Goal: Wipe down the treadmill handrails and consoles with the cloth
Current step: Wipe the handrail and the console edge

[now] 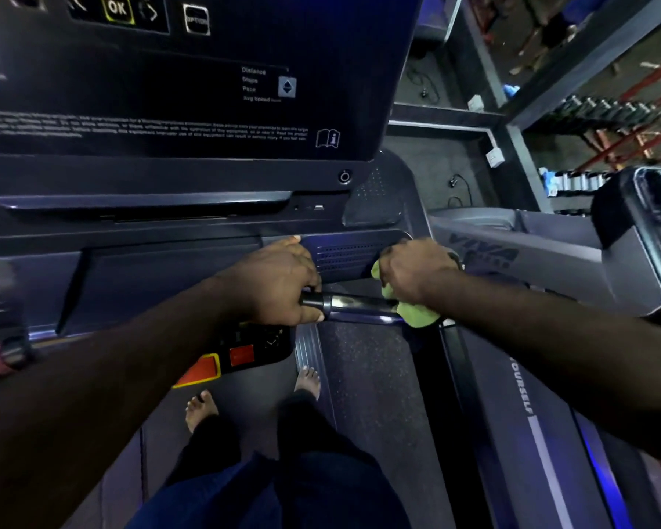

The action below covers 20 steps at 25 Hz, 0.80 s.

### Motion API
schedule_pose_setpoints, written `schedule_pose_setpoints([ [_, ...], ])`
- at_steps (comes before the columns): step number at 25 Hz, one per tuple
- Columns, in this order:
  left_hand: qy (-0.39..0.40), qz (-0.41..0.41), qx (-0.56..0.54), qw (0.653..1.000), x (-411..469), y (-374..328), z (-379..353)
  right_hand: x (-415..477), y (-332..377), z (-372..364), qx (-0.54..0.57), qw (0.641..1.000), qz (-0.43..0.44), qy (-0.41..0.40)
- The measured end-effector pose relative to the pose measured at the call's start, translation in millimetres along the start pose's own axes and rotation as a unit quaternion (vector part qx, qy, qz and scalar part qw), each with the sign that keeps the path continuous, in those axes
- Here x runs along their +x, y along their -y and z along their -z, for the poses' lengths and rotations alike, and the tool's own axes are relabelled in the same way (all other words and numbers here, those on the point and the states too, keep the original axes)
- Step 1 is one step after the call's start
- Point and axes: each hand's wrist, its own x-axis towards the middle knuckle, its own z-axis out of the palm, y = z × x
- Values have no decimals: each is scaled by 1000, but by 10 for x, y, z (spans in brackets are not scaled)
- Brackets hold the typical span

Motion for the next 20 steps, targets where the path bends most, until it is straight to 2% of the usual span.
schedule_pose_setpoints([
  [5,-1,1,-28,1000,5,69,11,16,-426,63,75,986,-113,-98],
  [8,11,-3,-23,1000,8,77,12,52,1,-156,30,996,-52,-65],
  [10,10,9,-25,1000,-11,66,28,109,46,-101,65,994,-79,-50],
  [12,-14,32,-11,999,-49,12,68,29,-107,-95,185,975,-117,-49],
  [14,-56,77,42,995,-117,-72,149,-138,-166,-147,296,933,-172,-114],
  [15,-68,104,66,990,-136,-106,173,-190,-131,-204,320,911,-205,-157],
  [17,-78,144,77,984,-153,-158,206,-134,9,-274,298,900,-250,-196],
  [20,-68,171,54,981,-127,-181,185,28,200,-232,309,888,-279,-194],
])
